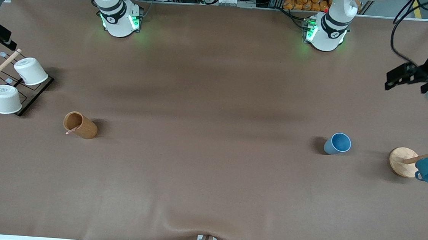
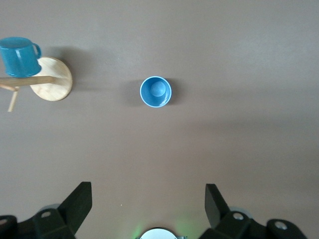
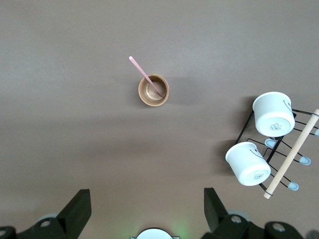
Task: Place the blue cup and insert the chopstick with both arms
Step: 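Reach and grasp the blue cup with the left gripper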
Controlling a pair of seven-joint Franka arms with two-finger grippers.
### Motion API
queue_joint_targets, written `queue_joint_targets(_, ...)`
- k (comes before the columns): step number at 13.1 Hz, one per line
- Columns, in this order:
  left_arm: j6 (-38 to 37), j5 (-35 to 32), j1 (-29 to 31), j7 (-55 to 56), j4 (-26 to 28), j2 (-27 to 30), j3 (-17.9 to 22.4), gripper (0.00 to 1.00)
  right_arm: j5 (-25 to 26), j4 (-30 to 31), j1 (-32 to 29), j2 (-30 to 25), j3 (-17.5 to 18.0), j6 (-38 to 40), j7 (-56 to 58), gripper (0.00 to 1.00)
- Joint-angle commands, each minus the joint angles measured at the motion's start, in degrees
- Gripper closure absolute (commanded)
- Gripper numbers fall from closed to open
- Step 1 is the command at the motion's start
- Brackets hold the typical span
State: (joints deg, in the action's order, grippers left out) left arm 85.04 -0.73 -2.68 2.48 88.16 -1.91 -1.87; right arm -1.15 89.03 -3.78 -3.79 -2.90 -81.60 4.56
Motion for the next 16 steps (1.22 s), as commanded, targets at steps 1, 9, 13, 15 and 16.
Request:
queue_joint_targets(1,11.32,-0.06,0.92,-0.02,8.13,-2.05,-0.16,0.0,0.89,-1.75,0.09,6.22,0.53,-3.29,0.1,0.0)
queue_joint_targets(9,39.92,-0.06,4.53,-0.9,26.0,-10.74,-0.07,0.0,1.86,-0.35,5.63,23.64,0.53,-16.39,-0.77,0.0)
queue_joint_targets(13,49.07,-0.15,5.4,-0.81,28.91,-15.66,-0.07,0.08,2.21,-0.43,5.63,29.36,0.53,-25.45,-0.69,0.0)
queue_joint_targets(15,50.13,-0.06,5.58,-0.81,29.0,-17.42,-0.07,0.28,3.43,-0.26,5.72,30.41,0.53,-25.46,-0.6,0.0)
queue_joint_targets(16,50.22,-0.15,5.58,-0.81,28.91,-17.78,-0.07,0.4,4.22,-0.17,5.72,30.86,0.53,-25.45,-0.43,0.0)
